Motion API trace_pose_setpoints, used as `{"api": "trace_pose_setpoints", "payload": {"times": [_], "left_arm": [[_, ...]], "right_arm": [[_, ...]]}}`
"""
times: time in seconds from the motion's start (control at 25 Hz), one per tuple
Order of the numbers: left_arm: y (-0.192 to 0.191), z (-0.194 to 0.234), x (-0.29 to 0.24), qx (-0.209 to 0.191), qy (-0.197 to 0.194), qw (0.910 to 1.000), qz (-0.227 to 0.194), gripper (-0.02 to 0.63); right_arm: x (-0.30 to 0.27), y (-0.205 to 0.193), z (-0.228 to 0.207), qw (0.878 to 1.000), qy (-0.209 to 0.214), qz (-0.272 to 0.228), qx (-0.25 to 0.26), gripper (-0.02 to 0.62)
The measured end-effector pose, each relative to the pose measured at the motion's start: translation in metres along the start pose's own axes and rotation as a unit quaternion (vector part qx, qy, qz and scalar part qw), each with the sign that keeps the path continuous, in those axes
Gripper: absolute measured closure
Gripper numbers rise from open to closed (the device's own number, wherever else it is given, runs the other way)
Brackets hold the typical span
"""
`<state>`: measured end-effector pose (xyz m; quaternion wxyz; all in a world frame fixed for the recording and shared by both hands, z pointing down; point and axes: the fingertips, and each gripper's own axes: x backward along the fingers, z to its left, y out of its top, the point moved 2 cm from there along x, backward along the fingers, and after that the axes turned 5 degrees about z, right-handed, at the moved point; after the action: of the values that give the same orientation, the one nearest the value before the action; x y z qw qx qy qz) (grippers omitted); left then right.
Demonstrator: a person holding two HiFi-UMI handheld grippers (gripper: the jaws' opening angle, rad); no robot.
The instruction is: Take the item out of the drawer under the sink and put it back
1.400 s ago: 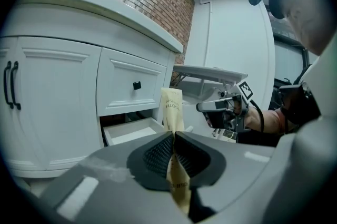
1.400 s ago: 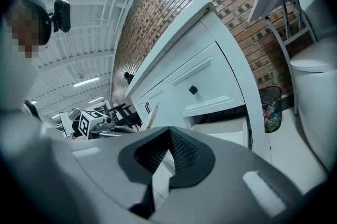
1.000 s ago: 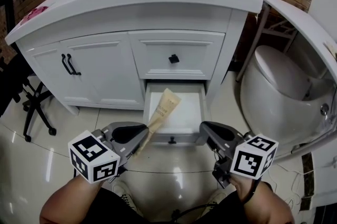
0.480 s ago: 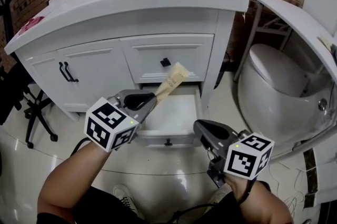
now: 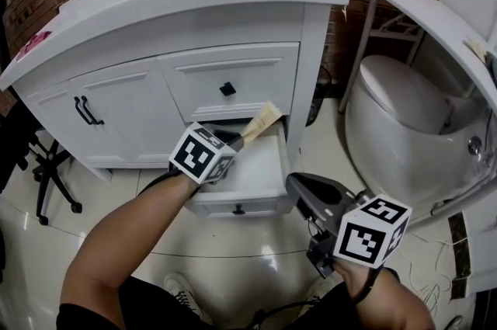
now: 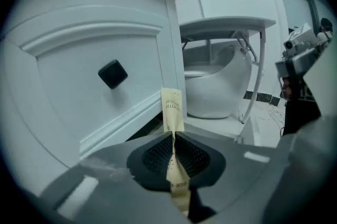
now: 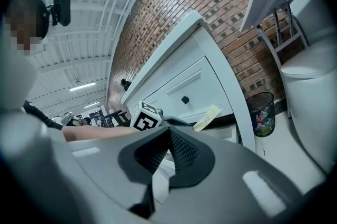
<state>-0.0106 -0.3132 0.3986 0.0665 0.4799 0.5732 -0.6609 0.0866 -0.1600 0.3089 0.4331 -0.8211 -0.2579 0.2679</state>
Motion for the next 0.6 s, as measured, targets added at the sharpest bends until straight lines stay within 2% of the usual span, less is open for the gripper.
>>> {"api": "trace_pose_setpoints", "payload": {"times": [0.2,0.48,0.6], "left_arm": [[-0.026,0.005,-0.028,-0.005,-0.015,0.9980,0.062,0.584],[-0.051,0.009,-0.042,-0.025,-0.033,0.9911,0.126,0.588],[-0.061,0.011,-0.048,-0.016,-0.042,0.9886,0.144,0.585]], "right_arm": [[0.004,0.002,-0.005,1.000,-0.004,-0.005,-0.005,0.591],[0.002,0.002,-0.005,1.000,0.000,-0.003,-0.006,0.591],[-0.001,0.002,-0.003,1.000,0.003,-0.001,-0.007,0.591]]}}
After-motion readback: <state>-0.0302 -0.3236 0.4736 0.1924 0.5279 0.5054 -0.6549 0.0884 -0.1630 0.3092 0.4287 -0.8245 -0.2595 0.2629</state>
